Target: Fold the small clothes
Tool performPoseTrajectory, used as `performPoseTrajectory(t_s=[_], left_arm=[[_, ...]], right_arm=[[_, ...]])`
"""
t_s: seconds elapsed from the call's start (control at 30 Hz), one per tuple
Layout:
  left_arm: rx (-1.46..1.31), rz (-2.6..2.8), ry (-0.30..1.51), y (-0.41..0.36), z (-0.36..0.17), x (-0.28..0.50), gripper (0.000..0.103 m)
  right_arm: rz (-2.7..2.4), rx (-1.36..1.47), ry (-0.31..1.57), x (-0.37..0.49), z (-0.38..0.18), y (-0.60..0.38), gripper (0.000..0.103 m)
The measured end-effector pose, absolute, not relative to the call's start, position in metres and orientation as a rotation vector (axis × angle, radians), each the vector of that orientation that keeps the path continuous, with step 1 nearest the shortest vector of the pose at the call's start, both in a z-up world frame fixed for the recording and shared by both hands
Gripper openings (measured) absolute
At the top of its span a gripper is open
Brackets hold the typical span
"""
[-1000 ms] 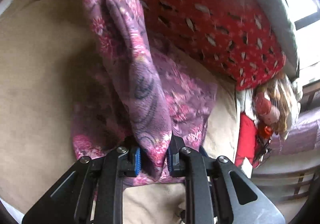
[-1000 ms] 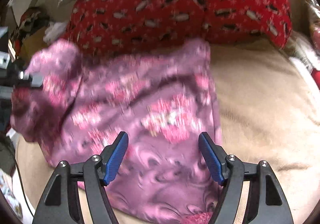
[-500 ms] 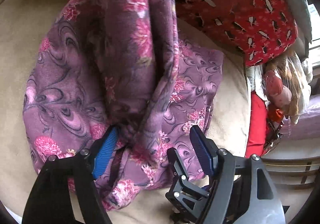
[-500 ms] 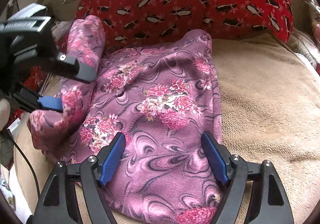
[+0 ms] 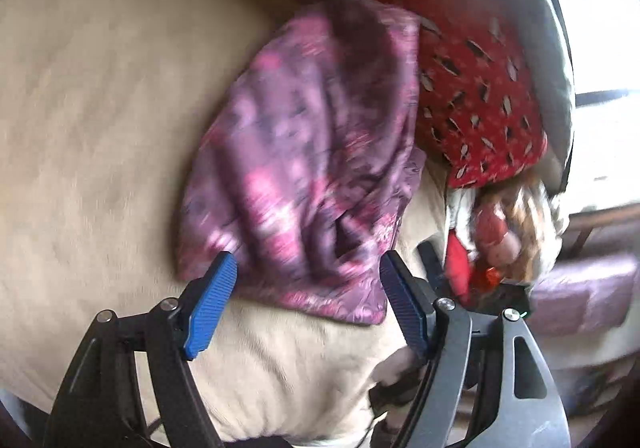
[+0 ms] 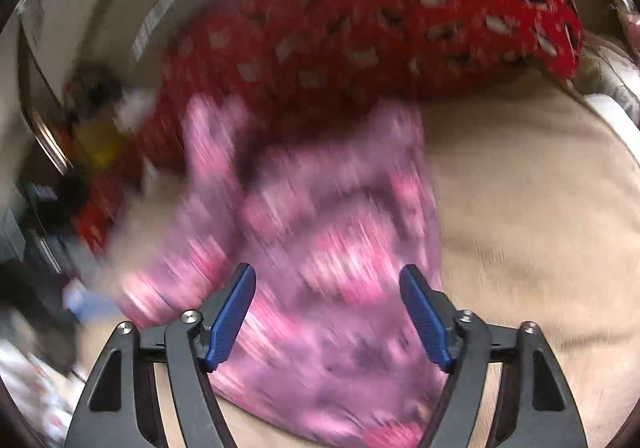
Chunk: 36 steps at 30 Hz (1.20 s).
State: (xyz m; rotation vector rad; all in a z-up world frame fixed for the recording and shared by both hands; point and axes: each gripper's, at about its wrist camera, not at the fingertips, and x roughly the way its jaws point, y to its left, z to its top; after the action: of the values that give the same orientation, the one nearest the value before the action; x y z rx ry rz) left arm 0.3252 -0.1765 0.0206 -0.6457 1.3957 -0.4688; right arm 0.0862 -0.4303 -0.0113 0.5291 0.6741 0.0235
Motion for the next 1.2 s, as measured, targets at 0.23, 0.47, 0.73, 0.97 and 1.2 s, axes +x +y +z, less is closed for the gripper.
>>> performPoseTrajectory(t_s=[0.23,0.47,0.73,0.97,1.2], left_arm=[[-0.817,-0.529,1.437,-0.167,-0.017,0.307,0.074],[-0.941,-0.477,1.437,-0.154,-0.030,0.313,0.074],[-0.907,-0.544,1.472,-0.194,-0.029,0.309,0.056],[-0.648,-0.586,1.579,-0.240,-0.038,0.286,0.023],[-0.629,-0.616,1.410,-0.206,-0.009,0.285,0.051]], right_arm=[[0.150,0.446,0.817,0.171,0.004,-0.384,0.079],[0.196,0.366,0.939,0.216,-0.017,-0.347,0.014],[0.253,0.462,0.767,0.164,0.037,-0.403,0.014],[0.058,0.625,0.929,0.140,-0.044,-0.480,0.016],[0.090,0.855,0.786,0.126,-0.043,-0.506,0.039]])
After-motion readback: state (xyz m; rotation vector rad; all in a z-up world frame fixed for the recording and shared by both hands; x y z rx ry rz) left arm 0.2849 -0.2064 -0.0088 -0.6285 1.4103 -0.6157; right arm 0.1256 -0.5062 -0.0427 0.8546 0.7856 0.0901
